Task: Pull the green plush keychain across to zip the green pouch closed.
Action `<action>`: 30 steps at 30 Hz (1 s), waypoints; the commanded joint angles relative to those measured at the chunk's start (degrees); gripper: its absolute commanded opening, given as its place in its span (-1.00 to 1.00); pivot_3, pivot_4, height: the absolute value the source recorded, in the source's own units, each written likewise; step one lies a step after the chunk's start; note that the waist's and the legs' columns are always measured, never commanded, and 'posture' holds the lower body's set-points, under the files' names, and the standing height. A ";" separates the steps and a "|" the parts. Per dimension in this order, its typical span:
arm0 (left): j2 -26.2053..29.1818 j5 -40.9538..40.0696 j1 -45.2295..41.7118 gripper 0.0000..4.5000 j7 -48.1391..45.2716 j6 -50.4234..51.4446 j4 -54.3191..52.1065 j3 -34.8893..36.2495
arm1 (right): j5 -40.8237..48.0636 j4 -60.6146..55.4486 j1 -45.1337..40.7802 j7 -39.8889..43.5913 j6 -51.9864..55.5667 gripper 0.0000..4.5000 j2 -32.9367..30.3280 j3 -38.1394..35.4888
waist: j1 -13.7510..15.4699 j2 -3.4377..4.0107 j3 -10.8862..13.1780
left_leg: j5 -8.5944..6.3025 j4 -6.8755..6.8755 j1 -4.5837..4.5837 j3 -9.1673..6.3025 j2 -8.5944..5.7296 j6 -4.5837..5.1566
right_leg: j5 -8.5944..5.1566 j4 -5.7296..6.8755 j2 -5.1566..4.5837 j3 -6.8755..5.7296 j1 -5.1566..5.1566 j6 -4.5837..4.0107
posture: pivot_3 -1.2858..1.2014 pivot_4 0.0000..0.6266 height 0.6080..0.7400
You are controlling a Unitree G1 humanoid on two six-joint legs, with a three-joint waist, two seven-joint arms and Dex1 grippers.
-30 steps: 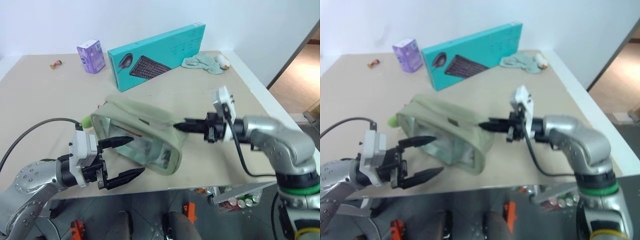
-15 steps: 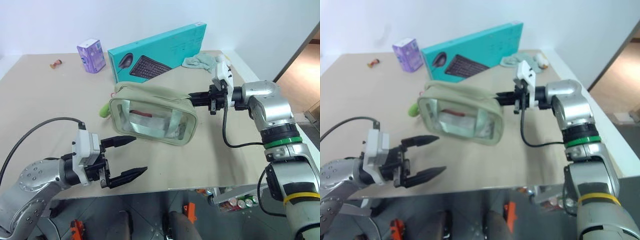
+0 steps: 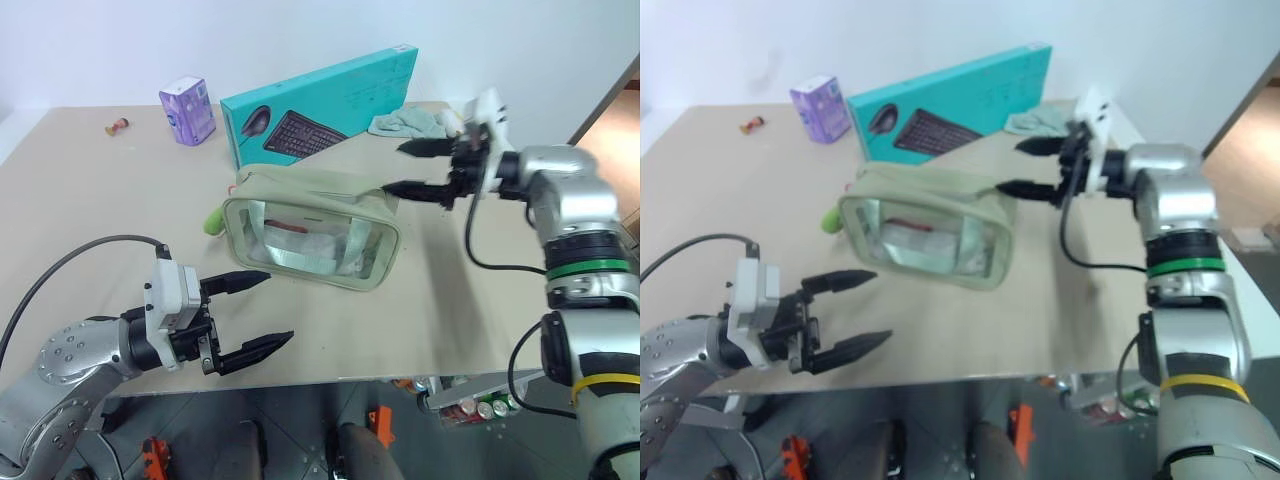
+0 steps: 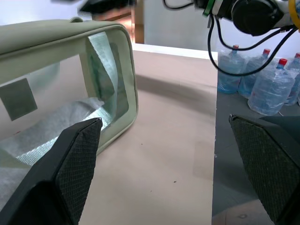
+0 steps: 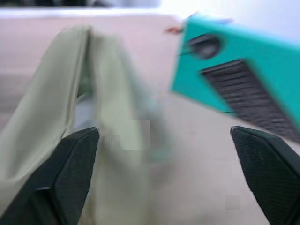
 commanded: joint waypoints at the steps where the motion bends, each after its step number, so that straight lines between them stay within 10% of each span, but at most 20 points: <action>1: 0.81 -0.26 -1.04 1.00 -0.85 -0.35 -0.40 0.66 | 4.99 -11.93 5.14 -3.14 8.70 0.99 -2.00 -4.83 | -0.03 0.00 0.00 | 0.00 -0.01 0.01 0.00 0.00 -0.01 | 0.00 0.00 0.01 0.00 0.00 0.01 | 0.03 -0.52 1.00; 9: -0.29 -0.06 -3.58 1.00 -0.25 -0.29 2.19 0.63 | 17.25 -45.12 23.05 -16.42 26.31 0.99 1.61 -9.08 | -0.27 0.04 -0.01 | 0.00 -0.04 0.09 -0.17 0.13 -0.01 | -0.02 0.12 0.18 0.00 -0.01 -0.03 | 0.03 -0.52 1.00; 19: -1.42 -1.10 -4.95 1.00 1.00 0.93 2.03 0.33 | 16.84 -48.83 28.49 -22.27 25.37 0.99 4.70 -5.74 | -0.20 0.02 -0.02 | 0.00 0.31 0.03 -0.15 0.04 0.00 | -0.02 0.08 0.02 0.06 0.08 -0.12 | 0.03 -0.52 1.00; 30: -1.01 -0.82 -4.37 1.00 1.86 1.03 1.10 0.75 | 15.27 -46.94 29.75 -21.08 21.74 -0.63 3.67 -4.20 | -0.20 0.02 -0.02 | 0.00 0.29 0.02 -0.13 0.06 0.00 | -0.03 0.09 0.10 0.04 0.07 -0.14 | 0.03 -0.52 1.00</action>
